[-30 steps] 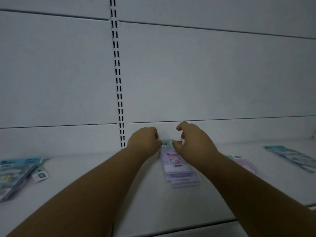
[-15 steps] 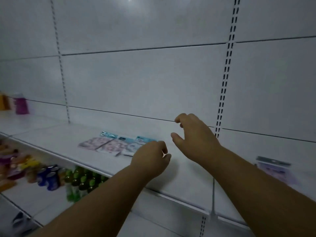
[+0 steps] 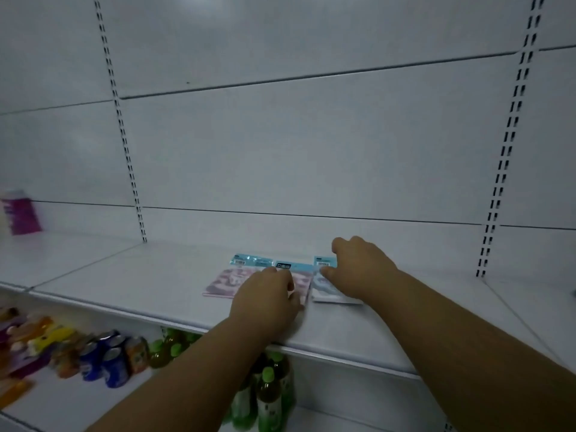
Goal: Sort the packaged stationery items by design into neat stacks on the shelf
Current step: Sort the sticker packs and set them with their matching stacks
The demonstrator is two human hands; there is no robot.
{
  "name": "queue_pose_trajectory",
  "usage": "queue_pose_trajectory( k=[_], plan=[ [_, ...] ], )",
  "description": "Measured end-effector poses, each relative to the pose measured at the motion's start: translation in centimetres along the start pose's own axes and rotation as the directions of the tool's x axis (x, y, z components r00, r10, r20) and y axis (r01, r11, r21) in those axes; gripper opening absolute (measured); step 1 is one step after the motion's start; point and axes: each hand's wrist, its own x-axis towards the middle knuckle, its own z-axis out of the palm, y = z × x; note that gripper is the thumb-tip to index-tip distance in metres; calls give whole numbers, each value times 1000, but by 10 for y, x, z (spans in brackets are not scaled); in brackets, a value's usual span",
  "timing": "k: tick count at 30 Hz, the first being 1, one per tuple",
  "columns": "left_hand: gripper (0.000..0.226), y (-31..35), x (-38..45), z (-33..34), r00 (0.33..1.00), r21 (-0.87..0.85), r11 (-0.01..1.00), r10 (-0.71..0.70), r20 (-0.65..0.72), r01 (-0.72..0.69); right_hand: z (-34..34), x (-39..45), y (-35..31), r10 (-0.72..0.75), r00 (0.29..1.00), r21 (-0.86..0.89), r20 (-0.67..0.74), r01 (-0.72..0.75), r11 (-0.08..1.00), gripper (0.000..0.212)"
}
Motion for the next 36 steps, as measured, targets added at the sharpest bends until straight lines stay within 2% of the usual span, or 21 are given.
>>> queue_pose_trajectory(
  k=[4,6,11,14,18,20,24,26,29,32,34,36],
  plan=[
    [27,-14,10,10,998,101,993,56,-37,-52,24,7,3,210,966,-121,149,-193,974,76],
    [30,-15,13,13,998,135,989,65,2,-64,29,8,-1,258,941,-112,217,-238,965,79],
    [36,-16,16,15,991,123,989,73,112,-86,15,15,-6,280,928,-71,246,-271,960,67],
    [44,-18,15,10,982,148,978,126,141,-147,6,15,-8,251,945,-69,209,-242,968,47],
    [55,-18,11,3,967,135,970,173,188,-200,-2,13,-4,307,946,263,101,-323,909,26],
    [52,-17,13,0,962,129,965,203,181,-228,-6,11,-2,337,940,385,55,-331,862,22],
    [42,-17,14,-4,922,202,904,345,177,-377,-14,6,-2,390,921,547,-16,-318,775,19],
    [34,-20,15,-6,926,189,908,358,122,-375,-18,4,-2,426,904,655,-42,-297,695,17],
    [27,-22,17,-9,966,122,959,258,-18,-254,-25,1,-3,460,887,761,-45,-268,590,18],
    [43,-17,20,-10,993,-53,998,28,-114,-34,-30,-2,-4,471,880,785,-61,-250,567,15],
    [54,-15,22,-8,980,-256,959,-156,-121,120,-32,-5,-2,479,876,802,-63,-241,546,12],
    [57,-11,22,-8,944,-501,831,-322,-79,241,-35,-11,4,492,868,825,-63,-232,515,11]
  ],
)
